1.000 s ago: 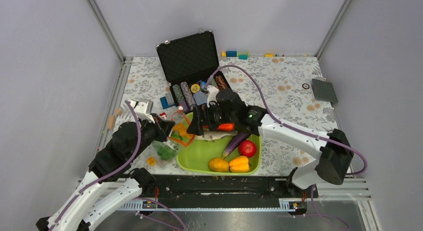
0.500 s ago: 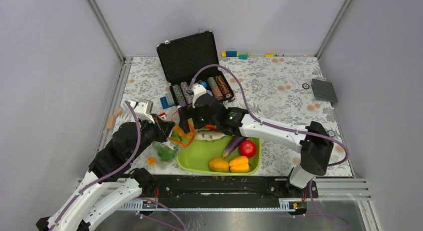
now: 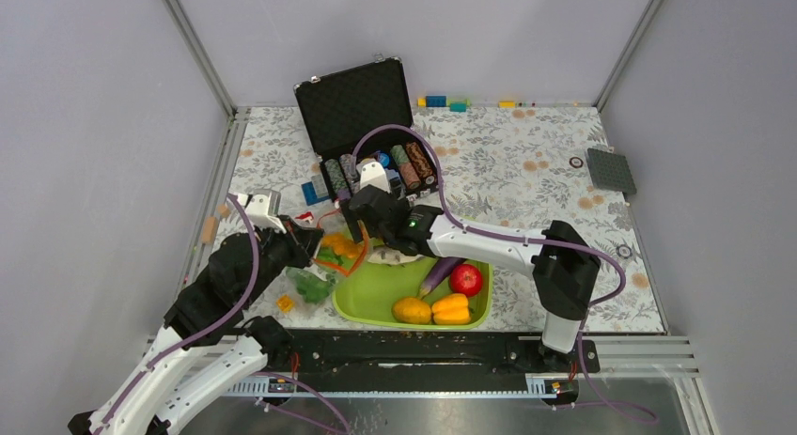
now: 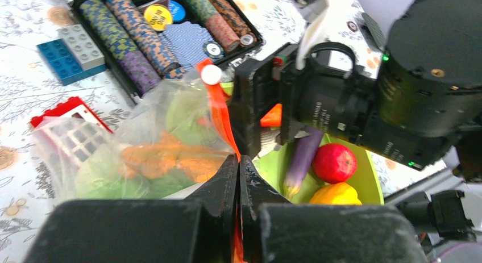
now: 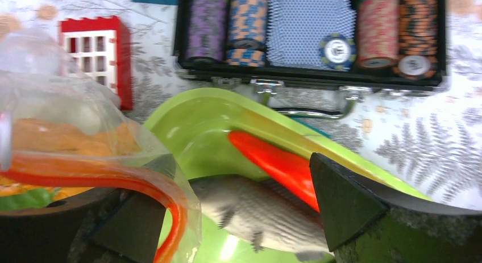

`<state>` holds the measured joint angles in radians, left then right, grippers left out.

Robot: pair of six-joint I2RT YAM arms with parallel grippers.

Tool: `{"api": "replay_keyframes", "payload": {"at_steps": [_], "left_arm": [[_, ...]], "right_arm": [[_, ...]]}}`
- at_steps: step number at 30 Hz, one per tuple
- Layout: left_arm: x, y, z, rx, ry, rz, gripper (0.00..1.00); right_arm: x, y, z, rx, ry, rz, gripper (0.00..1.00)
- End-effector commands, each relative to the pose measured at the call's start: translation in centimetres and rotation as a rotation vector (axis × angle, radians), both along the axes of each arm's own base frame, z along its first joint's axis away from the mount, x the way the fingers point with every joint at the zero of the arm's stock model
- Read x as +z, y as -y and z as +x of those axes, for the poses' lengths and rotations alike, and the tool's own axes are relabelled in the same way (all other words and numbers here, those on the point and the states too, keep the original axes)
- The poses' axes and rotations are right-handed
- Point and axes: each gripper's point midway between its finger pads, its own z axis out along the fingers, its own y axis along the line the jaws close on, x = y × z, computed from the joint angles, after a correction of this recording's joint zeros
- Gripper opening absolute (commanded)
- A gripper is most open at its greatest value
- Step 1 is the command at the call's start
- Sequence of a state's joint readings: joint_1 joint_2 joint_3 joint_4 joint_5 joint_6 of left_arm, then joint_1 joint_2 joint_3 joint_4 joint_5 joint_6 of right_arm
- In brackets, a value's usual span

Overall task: Place the food in the zip-top bag and seal the zipper
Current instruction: Place the fake vegetable in the zipper food storage bag, then pick up the fake fish from the bin.

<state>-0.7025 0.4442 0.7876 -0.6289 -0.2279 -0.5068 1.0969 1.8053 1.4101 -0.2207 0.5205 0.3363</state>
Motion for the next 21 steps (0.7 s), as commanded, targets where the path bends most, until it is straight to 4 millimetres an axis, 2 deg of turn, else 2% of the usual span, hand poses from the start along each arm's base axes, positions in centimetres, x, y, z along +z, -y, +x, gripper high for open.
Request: {"api": "replay_keyframes", "payload": {"at_steps": [1,6,9,10,14,17,21], "left_arm": [[-0.3,-1.6,1.2,0.136,0.000,-0.013,0.00],[-0.4,-2.1,1.4,0.165,-0.002,-0.013,0.00],[-0.1,-2.5,1.3,0.180,-0.006,-0.007,0.00],[0.0,-2.7,1.2,0.186,-0.010,-0.002,0.00],[-0.5,-3.8,0.6,0.218,-0.045,0.038,0.00],[-0.9,-5.1,0.2,0.266,-0.071,0.059,0.02],[-1.5,-5.4,-0.2,0.278,-0.084,0.047,0.05]], "right_arm": [[4.8,4.1,1.5,-0.129,0.156,-0.142,0.92],[7.0,6.9,1.2,-0.143,0.184,-0.261,0.70],[8.3,6.7,0.7,-0.105,0.171,-0.245,0.51],[8.5,6.1,0.3,-0.068,0.155,-0.223,0.48],[9.7,4.7,-0.6,0.015,0.122,-0.151,0.41],[10.5,3.1,-1.6,0.108,0.092,-0.089,0.41],[12.2,1.8,-2.4,0.181,0.094,-0.009,0.42]]}}
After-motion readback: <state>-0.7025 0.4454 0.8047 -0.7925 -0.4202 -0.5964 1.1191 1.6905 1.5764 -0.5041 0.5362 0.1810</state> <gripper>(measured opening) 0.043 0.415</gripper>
